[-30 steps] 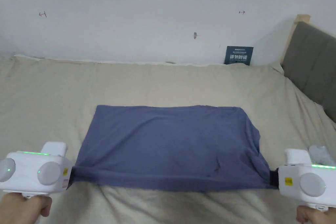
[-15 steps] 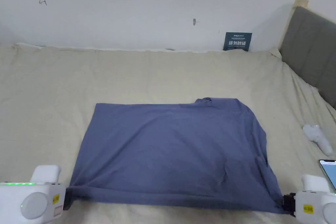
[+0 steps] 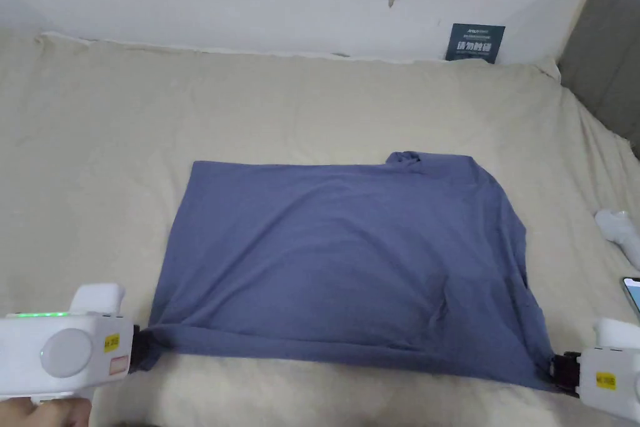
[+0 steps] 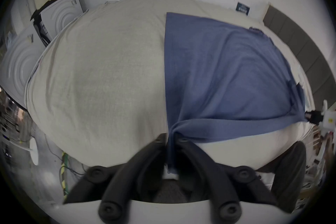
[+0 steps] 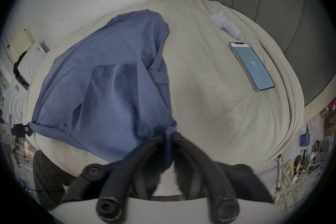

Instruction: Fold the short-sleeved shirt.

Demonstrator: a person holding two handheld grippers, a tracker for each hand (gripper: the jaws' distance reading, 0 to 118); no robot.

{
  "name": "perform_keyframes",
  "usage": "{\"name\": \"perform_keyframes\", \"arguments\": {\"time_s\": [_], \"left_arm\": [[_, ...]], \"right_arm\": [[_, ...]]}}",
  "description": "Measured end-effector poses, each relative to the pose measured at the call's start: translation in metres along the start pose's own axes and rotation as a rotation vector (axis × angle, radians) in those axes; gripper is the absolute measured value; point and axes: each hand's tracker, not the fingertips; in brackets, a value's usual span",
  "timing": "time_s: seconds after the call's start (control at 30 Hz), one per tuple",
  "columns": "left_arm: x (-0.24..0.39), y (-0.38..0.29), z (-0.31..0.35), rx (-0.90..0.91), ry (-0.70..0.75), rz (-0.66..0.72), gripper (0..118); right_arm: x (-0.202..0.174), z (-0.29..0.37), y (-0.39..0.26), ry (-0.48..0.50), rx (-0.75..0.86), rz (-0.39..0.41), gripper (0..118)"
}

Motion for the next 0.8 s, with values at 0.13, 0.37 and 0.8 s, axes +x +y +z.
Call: {"name": "perform_keyframes", "arguments": {"time_s": [0.13,0.37,0.8], "left_arm": [[-0.013,0.008,0.006,0.081,-0.013,0.039,113],[-0.036,0.022,0.027,0.021,0.052,0.067,0],[-0.004,-0.019,0.026,-0.078,-0.041,0.038,113]], "right_arm": [[0.008,0.02,-0.001,0.063,0.058,-0.115,113],[-0.021,0.071,-0.013,0.019,0.084,0.055,0],[-0.033,0.057,-0.019,0.05,0.046,0.019,0]]}}
